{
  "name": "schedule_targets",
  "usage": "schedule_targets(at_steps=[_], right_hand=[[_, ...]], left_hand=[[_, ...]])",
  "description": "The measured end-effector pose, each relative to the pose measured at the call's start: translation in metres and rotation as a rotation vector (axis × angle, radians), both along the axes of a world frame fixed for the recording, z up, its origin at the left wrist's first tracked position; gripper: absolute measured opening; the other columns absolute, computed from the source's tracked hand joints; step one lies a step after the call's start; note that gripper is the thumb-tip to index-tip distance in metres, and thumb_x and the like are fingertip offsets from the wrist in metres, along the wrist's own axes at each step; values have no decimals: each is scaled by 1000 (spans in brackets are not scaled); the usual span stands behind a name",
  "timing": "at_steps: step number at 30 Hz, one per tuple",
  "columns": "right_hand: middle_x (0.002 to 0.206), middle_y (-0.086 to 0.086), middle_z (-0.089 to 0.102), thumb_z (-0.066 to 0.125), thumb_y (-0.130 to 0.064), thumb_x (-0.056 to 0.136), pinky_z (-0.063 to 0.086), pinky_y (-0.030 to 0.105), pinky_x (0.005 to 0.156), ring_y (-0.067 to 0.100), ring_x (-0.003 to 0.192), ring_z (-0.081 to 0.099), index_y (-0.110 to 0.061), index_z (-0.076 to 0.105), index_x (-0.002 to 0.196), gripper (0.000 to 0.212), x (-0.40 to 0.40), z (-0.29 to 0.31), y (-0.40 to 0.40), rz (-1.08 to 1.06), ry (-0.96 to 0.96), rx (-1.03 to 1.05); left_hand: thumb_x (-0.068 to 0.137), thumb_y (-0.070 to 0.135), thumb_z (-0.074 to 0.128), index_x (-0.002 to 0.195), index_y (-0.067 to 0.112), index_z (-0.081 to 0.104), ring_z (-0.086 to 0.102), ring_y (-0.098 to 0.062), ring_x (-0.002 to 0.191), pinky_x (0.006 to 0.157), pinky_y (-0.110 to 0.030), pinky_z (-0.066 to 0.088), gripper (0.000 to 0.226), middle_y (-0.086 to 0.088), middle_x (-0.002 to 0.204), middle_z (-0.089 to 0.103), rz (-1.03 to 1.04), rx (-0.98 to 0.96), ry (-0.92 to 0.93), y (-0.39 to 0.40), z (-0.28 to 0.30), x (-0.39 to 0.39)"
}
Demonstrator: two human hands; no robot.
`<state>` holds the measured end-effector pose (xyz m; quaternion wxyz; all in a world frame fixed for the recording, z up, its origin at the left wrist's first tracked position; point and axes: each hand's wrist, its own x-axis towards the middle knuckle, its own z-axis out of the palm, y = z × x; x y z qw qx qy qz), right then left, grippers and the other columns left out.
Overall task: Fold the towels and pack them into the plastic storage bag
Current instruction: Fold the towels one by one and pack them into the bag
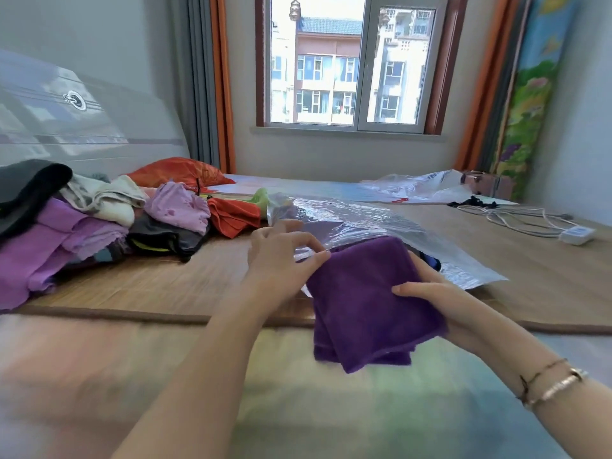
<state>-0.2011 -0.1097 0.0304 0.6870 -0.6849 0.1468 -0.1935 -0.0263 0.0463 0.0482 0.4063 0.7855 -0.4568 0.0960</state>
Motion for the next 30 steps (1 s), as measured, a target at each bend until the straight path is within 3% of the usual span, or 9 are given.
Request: schedule_targets(at_steps=[2, 5, 9, 16, 20, 22, 25, 27, 30], right_hand=[[107, -2, 72, 48, 7, 89, 58, 29, 63, 16, 80, 70, -39, 61, 118, 56, -2, -4, -11, -20, 22, 59], [108, 1, 72, 47, 8, 88, 57, 27, 57, 17, 75, 69, -37, 62, 117, 56, -1, -8, -23, -15, 51, 118], [106, 4, 71, 44, 11, 87, 56, 27, 55, 18, 73, 67, -33, 63, 118, 57, 6, -16, -32, 7, 23, 204], [100, 10, 69, 39, 14, 83, 58, 29, 59, 21, 74, 67, -21, 63, 118, 55, 58, -8, -36, 67, -121, 311], [125, 16, 62, 37, 21, 81, 54, 40, 86, 29, 103, 64, -14, 52, 132, 63, 115, -8, -43, -55, -200, 272], [131, 15, 58, 40, 18, 83, 50, 41, 95, 27, 113, 60, -16, 46, 137, 64, 138, -16, -48, -169, -123, 53], [142, 9, 43, 60, -15, 88, 35, 38, 104, 26, 128, 42, -17, 27, 146, 67, 154, -26, -48, -411, 325, -777], [145, 10, 31, 67, -37, 84, 35, 41, 101, 31, 130, 31, -12, 24, 144, 78, 148, -29, -36, -591, 529, -1106], [152, 4, 17, 61, -45, 85, 34, 41, 101, 30, 132, 25, -21, 29, 141, 69, 132, -38, -12, -573, 476, -1444]], left_hand=[[85, 40, 63, 78, 55, 62, 19, -27, 143, 115, -44, 13, 17, 9, 151, 34, 45, 169, -77, -15, -12, 7], [91, 25, 56, 109, 48, 65, 4, -28, 147, 117, -51, 8, 30, 12, 159, 15, 83, 255, -85, -29, -17, 8], [83, -1, 51, 142, 34, 42, 26, -21, 143, 115, -42, 26, 69, 7, 157, 24, -11, 92, -67, -44, -20, 15], [75, -12, 41, 143, 36, 39, 43, -12, 134, 108, -38, 38, 84, 17, 149, 39, 25, -30, -68, -49, -14, 22], [75, -13, 41, 142, 41, 39, 47, -16, 130, 107, -43, 39, 86, 15, 146, 44, -18, -79, -49, -49, -11, 27], [76, -15, 40, 142, 43, 38, 53, -19, 122, 99, -33, 46, 88, 13, 143, 48, -37, -91, -28, -47, -11, 31], [75, -15, 40, 142, 44, 37, 58, -24, 112, 87, -28, 48, 90, 16, 143, 47, -80, -110, -16, -45, -12, 33], [75, -14, 40, 142, 46, 36, 61, -26, 104, 81, -29, 50, 90, 17, 143, 47, -92, -107, -32, -45, -12, 33], [77, -13, 44, 143, 43, 35, 63, -24, 102, 80, -30, 53, 87, 12, 144, 47, -105, -96, -76, -45, -11, 33]])
